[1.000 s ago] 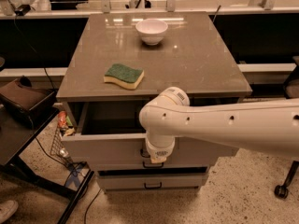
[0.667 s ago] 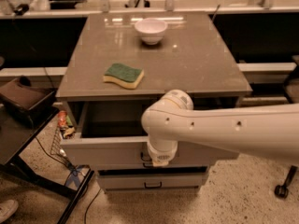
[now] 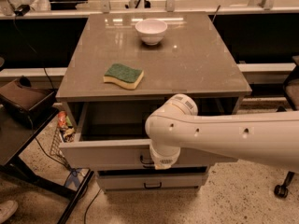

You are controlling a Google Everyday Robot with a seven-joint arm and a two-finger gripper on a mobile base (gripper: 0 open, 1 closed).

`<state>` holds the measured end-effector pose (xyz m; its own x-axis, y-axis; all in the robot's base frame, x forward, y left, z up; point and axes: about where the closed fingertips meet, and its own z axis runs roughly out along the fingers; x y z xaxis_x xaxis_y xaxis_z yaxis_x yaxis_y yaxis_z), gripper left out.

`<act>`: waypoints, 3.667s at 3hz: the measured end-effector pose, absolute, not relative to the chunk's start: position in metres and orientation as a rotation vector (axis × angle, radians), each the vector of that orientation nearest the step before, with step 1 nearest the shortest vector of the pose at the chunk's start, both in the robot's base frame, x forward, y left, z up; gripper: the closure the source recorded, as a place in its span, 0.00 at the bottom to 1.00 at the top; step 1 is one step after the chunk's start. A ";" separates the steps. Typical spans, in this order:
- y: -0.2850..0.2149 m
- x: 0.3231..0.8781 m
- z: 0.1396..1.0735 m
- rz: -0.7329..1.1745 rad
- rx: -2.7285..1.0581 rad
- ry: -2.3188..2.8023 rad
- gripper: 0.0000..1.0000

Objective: Open top drawer

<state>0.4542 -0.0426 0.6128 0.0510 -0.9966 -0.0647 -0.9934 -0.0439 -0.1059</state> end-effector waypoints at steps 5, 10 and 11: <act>-0.076 0.425 0.643 -0.084 -2.097 2.082 1.00; -0.212 0.403 0.807 -0.228 -1.653 2.062 1.00; -0.183 0.440 0.775 -0.210 -1.745 2.029 1.00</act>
Offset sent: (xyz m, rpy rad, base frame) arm -0.3207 -0.2547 0.1919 0.1727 -0.4616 -0.5285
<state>0.4403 -0.1834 0.7746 -0.0953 -0.9668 -0.2372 -0.8978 0.1864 -0.3990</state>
